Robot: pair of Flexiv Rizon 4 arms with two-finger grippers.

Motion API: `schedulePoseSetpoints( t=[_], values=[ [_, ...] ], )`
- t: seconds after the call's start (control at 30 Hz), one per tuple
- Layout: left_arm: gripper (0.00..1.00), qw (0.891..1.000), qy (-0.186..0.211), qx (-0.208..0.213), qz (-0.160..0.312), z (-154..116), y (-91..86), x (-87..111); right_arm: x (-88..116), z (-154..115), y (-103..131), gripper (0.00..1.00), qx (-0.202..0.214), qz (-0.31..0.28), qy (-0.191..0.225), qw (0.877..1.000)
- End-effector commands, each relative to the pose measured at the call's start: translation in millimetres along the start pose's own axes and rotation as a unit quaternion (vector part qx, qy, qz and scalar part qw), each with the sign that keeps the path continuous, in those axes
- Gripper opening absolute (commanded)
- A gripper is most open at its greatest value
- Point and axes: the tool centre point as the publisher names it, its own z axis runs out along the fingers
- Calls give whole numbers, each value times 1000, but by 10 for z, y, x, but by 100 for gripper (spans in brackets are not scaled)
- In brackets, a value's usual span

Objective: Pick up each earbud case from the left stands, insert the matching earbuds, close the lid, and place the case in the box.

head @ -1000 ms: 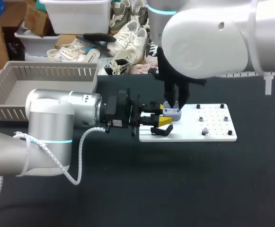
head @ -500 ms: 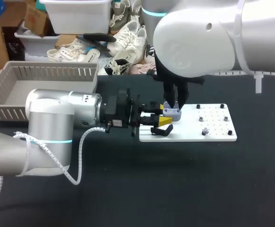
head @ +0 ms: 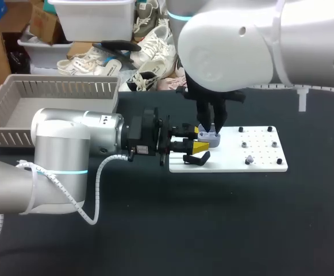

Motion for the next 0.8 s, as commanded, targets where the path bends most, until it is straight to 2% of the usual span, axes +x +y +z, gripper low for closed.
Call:
schedulePoseSetpoints(
  t=[0.03,0.8],
  values=[
    [0,1000,-1,0,0,3,7,6,-6,4,-15,0,1,2,0,1000],
    [0,1000,-1,0,0,3,7,6,-10,80,20,0,8,3,7,1000]
  ],
)
